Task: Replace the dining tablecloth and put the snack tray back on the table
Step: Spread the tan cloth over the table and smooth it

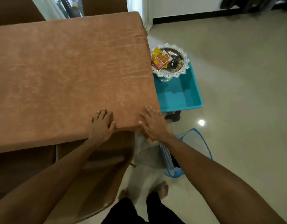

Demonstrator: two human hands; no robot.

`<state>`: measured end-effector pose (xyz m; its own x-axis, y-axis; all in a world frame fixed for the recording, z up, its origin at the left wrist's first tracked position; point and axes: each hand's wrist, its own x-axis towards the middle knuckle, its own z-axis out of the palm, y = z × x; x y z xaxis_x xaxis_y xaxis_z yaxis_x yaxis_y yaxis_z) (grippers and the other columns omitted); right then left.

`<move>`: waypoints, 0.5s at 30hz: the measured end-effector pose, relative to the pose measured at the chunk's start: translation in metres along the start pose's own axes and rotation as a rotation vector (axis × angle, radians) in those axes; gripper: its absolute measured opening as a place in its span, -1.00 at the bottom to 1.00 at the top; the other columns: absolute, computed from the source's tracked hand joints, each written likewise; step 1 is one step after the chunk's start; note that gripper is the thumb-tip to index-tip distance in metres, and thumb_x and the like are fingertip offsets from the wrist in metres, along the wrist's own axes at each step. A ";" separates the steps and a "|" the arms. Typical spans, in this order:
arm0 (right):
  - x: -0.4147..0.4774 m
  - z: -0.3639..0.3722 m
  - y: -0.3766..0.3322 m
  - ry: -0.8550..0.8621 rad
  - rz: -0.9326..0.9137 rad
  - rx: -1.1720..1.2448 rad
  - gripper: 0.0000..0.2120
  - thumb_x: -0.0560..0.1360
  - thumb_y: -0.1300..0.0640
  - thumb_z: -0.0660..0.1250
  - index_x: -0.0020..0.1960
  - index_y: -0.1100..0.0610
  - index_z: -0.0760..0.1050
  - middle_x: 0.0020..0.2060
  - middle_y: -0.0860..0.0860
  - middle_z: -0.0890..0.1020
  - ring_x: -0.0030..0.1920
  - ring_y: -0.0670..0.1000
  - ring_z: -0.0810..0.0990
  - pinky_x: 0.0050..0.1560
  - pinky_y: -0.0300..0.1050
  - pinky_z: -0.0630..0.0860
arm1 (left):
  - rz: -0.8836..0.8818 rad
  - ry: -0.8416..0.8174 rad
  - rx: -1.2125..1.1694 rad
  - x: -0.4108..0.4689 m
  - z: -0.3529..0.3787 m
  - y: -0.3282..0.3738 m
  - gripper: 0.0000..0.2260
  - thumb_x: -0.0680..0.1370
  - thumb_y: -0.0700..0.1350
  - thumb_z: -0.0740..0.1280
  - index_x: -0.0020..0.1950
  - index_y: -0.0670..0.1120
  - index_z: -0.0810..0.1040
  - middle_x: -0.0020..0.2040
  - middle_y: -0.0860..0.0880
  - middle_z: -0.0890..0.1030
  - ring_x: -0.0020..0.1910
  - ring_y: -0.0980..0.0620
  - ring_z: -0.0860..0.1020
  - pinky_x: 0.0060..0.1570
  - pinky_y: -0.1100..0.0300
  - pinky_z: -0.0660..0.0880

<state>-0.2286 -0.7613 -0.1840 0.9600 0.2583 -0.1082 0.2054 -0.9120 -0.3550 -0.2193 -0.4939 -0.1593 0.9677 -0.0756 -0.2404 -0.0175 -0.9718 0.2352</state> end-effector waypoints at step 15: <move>0.029 0.005 0.032 -0.011 -0.046 0.019 -0.46 0.67 -0.26 -0.03 0.62 -0.18 0.04 0.65 0.00 -0.02 0.63 0.07 -0.08 0.57 0.26 -0.01 | 0.253 -0.016 0.232 0.065 0.027 0.048 -0.41 0.60 0.34 -0.09 0.61 0.23 -0.07 0.64 0.00 -0.11 0.61 -0.15 -0.14 0.43 -0.41 -0.10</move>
<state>-0.1947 -0.7814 -0.2036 0.9475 0.3033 -0.1011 0.2456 -0.8930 -0.3772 -0.1644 -0.5510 -0.1885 0.9213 -0.3222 -0.2175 -0.3147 -0.9467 0.0691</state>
